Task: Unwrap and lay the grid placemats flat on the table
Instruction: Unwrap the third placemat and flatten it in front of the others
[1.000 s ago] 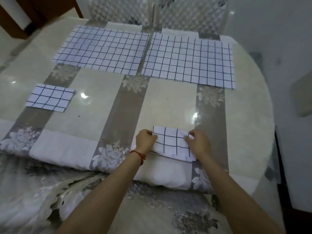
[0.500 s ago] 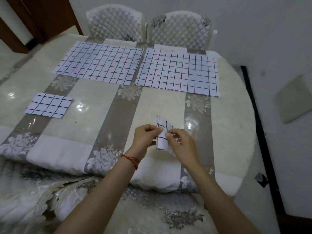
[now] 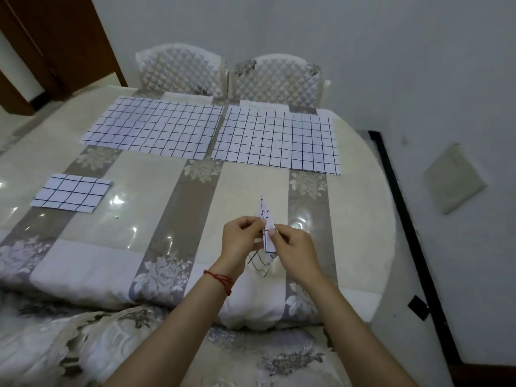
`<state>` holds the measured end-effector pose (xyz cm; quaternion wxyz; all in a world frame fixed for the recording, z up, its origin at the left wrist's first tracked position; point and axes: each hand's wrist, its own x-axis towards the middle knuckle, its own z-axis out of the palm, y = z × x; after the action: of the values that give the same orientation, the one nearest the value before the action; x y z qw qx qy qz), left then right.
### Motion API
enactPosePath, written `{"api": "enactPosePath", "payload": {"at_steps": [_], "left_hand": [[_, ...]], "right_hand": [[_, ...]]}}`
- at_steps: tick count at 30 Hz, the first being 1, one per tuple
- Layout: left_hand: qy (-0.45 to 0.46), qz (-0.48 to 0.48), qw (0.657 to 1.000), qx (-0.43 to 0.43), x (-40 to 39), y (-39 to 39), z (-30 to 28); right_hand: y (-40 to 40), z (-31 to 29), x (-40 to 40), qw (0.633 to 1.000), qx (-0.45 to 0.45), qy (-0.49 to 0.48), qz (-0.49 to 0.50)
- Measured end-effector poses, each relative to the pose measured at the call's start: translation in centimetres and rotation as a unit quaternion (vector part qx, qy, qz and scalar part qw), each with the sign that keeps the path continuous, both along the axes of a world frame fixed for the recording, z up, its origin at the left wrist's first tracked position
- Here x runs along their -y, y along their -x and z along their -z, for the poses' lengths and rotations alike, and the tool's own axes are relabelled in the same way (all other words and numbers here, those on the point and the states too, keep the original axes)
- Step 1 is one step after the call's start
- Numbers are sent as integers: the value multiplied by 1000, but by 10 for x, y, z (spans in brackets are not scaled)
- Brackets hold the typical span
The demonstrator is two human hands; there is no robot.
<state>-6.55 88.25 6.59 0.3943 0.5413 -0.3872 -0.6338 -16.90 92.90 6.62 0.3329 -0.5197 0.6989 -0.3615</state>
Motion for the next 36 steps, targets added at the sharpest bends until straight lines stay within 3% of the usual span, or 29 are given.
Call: {"api": "enactPosePath", "payload": {"at_steps": [5,11,15,23,26,31,36], "left_hand": [[29,17,998,48,7,-4,-6],[134,33,979,148,32,-34,-8],[183,86,965,165,42,-45,-15],[252,100,944,187,49,-50,-56],[264,134,932,209,50,-48,-62],[285,191,903,257,48,-46,-67],[298,251,884,259,43,-47,-77]], "right_hand": [[9,-6,2,999,-1,11,44],[51,-23,16,986,19,50,155],[65,-32,28,986,0,74,149],[60,-43,32,984,-33,97,146],[42,-48,29,983,-65,149,88],[23,-42,28,989,-67,131,-30],[19,-44,30,983,-90,133,-87]]}}
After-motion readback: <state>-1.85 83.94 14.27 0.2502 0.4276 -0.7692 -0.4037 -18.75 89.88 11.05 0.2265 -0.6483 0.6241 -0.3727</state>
